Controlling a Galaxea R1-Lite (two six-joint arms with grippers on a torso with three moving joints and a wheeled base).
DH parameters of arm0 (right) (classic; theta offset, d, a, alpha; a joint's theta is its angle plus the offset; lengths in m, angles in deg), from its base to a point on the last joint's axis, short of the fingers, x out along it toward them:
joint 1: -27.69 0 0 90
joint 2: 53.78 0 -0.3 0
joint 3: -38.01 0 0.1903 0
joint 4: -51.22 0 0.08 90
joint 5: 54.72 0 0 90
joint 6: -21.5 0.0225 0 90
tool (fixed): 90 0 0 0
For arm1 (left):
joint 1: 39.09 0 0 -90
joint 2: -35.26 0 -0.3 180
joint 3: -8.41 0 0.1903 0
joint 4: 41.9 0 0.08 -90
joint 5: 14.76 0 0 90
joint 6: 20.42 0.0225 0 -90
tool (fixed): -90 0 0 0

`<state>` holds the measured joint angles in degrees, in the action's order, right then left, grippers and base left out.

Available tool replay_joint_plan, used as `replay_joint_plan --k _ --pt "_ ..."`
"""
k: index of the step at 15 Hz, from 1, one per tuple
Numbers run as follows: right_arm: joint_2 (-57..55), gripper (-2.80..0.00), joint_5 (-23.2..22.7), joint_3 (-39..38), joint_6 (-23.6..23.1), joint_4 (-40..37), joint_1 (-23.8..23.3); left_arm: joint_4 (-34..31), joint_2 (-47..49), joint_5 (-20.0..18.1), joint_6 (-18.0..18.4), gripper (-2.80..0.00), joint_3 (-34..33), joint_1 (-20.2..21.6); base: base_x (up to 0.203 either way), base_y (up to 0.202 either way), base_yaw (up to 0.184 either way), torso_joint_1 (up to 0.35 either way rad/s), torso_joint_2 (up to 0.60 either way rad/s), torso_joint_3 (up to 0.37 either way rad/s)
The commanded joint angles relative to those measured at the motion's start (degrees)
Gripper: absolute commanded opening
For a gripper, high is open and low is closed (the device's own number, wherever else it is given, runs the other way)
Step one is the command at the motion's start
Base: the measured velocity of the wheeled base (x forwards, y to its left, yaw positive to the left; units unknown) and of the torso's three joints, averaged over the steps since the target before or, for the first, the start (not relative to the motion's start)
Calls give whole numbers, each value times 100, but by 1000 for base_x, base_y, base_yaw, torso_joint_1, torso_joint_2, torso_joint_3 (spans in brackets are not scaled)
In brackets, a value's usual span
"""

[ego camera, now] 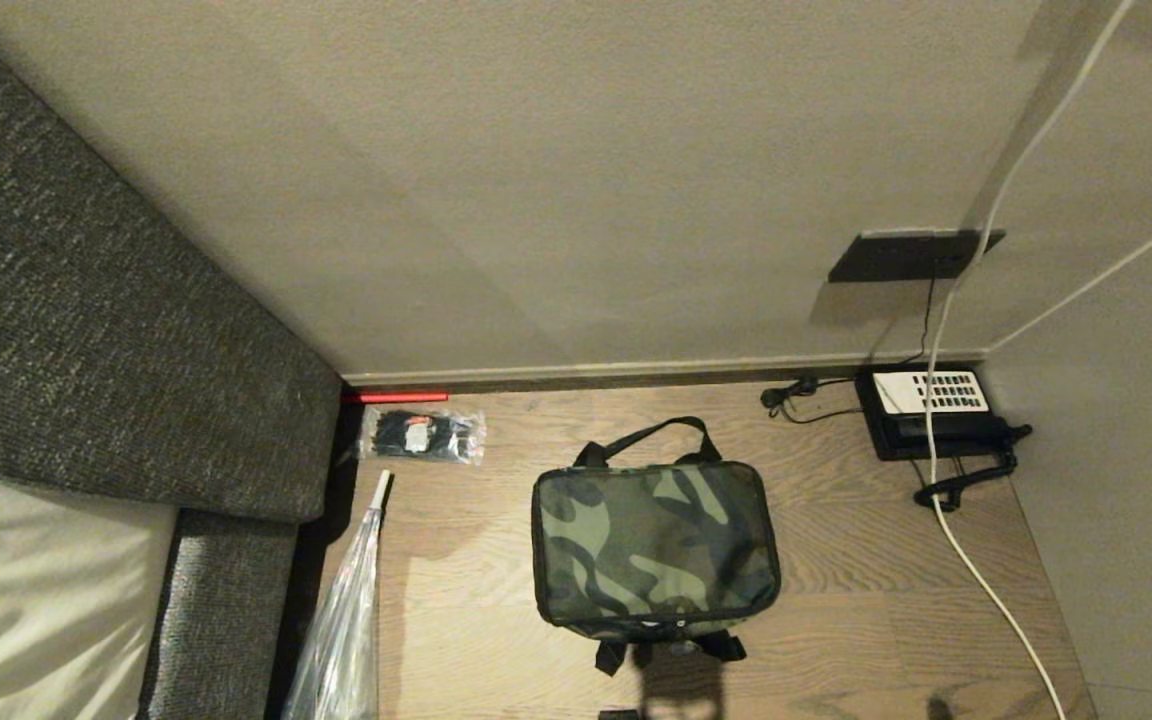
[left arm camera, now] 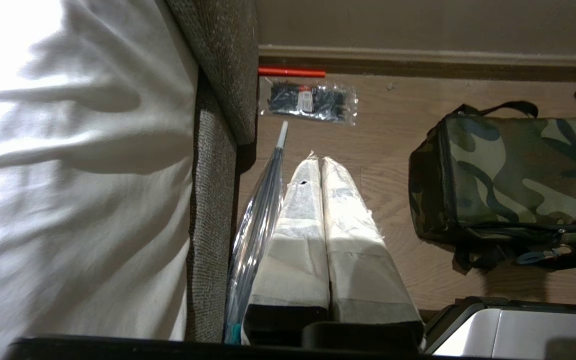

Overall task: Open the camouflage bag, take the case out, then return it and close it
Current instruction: Open the top of the storage box

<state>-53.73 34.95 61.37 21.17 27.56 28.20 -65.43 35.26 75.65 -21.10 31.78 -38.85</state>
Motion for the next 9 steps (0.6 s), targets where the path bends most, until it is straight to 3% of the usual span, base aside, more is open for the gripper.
replay_joint_plan --k 1,9 --pt "4 -280 -2 0 -2 -5 2 -2 0 3 -2 -280 -18 2 0 0 0 2 5 -200" --pt "4 -280 -2 0 -2 -5 2 -2 0 3 -2 -280 -18 2 0 0 0 2 3 -194"
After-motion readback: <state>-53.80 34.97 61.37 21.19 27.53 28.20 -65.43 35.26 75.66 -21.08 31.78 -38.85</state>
